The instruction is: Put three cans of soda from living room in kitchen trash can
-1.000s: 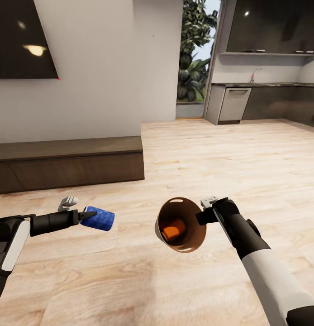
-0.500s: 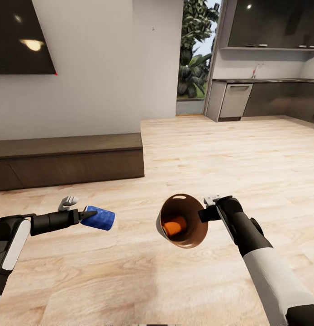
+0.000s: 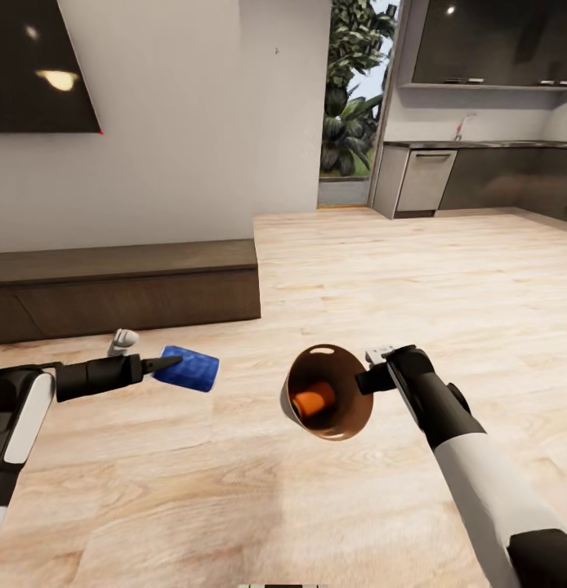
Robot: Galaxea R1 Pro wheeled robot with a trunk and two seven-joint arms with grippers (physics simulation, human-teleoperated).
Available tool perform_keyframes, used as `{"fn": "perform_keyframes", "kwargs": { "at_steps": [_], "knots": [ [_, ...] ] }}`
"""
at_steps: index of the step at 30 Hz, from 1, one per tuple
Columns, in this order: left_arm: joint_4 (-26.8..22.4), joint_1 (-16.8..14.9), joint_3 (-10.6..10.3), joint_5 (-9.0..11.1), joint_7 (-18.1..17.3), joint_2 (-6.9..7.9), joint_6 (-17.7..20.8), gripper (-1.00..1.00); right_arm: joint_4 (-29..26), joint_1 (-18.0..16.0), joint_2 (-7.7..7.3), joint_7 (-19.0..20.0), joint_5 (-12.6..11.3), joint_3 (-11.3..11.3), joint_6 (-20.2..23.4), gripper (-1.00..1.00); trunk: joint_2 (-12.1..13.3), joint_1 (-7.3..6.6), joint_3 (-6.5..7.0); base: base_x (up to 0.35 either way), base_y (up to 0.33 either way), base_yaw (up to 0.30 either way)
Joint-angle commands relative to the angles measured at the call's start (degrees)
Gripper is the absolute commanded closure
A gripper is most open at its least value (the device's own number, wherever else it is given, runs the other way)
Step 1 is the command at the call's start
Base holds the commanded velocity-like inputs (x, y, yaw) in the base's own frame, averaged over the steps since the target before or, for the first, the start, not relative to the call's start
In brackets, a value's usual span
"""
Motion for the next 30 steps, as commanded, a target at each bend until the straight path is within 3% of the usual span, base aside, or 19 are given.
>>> {"fn": "perform_keyframes", "kwargs": {
  "at_steps": [1,5,7,10,13,16,18,29,30],
  "knots": [
    [-0.51,-0.05,-0.06,-0.42,-0.8,0.02,0.0,1.0,0.83,-0.42,0.04,0.0,-1.04,0.04,0.12,1.0,0.0,-0.01,0.01,0.0,0.0,0.0],
    [-2.82,-0.56,-0.31,0.46,-4.22,0.05,0.0,1.0,5.75,-2.49,0.22,-0.05,-0.95,0.24,0.12,1.0,0.0,-0.01,0.0,0.0,0.0,0.0],
    [-3.57,-1.0,-0.94,1.83,-5.35,0.02,0.0,1.0,8.49,-3.47,0.55,-0.06,-0.9,0.32,0.12,1.0,0.0,-0.01,0.0,0.0,0.0,0.0],
    [-4.1,-1.8,-3.78,4.72,-6.17,-0.22,0.0,1.0,11.58,-4.36,1.53,-0.12,-0.78,0.51,0.12,1.0,0.0,-0.01,0.0,0.0,0.0,0.0],
    [-4.25,-2.26,-6.19,6.23,-6.43,-0.37,0.0,1.0,12.95,-4.61,2.5,-0.31,-0.73,0.97,0.12,1.0,0.0,-0.01,0.0,0.0,0.0,0.0],
    [-4.3,-2.44,-7.31,6.82,-6.5,-0.65,0.0,1.0,13.73,-4.7,3.19,-0.41,-0.71,2.09,0.12,1.0,0.0,-0.01,0.0,0.0,0.0,0.0],
    [-4.33,-2.57,-8.37,7.19,-6.53,-1.64,0.0,1.0,14.39,-4.75,4.15,-0.49,-0.69,3.51,0.12,1.0,0.0,-0.01,0.0,0.0,0.0,0.0],
    [-3.99,-3.96,-13.62,7.08,-6.06,-6.7,0.0,1.0,14.97,-4.78,7.42,-0.69,-0.68,5.33,0.12,1.0,0.0,-0.01,0.0,0.0,0.0,0.0],
    [-3.88,-4.33,-14.5,7.02,-5.99,-7.66,0.0,1.0,15.14,-4.79,7.76,-0.72,-0.68,6.0,0.12,1.0,0.0,-0.01,0.0,0.0,0.0,0.0]
  ]
}}
